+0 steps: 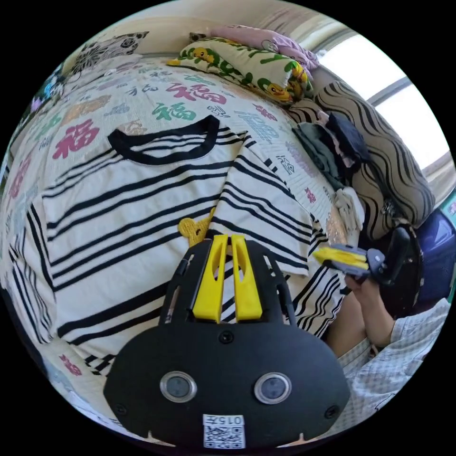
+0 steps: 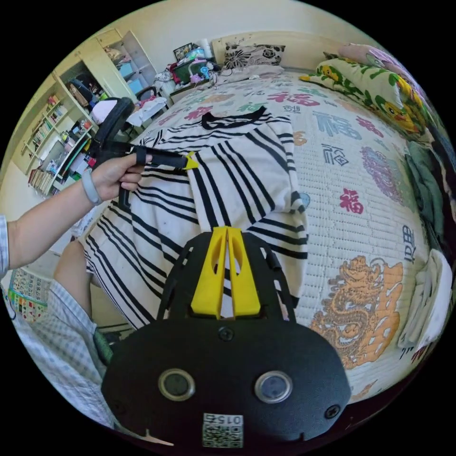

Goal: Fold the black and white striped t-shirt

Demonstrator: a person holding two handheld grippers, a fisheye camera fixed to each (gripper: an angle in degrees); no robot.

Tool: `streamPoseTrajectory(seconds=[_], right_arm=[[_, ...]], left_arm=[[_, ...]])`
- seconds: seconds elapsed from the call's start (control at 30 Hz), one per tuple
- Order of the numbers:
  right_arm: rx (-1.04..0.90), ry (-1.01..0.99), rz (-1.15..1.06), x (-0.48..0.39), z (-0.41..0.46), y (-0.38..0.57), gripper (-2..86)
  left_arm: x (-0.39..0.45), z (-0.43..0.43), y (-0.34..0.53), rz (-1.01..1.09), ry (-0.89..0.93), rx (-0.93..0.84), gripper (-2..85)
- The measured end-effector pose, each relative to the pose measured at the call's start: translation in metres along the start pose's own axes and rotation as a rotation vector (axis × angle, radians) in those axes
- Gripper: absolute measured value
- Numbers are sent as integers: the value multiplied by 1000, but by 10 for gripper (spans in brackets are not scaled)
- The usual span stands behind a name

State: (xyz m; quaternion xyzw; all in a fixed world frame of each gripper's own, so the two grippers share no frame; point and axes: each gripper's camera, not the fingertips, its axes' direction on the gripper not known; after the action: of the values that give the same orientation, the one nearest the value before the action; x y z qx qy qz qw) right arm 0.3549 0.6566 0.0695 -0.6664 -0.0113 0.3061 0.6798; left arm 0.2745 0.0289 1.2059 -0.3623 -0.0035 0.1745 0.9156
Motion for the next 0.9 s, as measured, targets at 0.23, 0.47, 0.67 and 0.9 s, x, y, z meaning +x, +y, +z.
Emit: streamPoseTrajectory(seconds=[0.23,0.47,0.67,0.9], right_arm=[[72,185,41,15,-61,-29,71],[-11,165,21,-4,-80,-55,6],[27,69,175,2,-123,-58,-7],[136,63,95,-55,-201,-69,-7]], left_arm=[[40,16,-74,48,-14,85,73],[85,87,-110,104,-112,-20,8],[92,85,-77,88,-131,21,2],[78,17,64,66,-68,160,-3]])
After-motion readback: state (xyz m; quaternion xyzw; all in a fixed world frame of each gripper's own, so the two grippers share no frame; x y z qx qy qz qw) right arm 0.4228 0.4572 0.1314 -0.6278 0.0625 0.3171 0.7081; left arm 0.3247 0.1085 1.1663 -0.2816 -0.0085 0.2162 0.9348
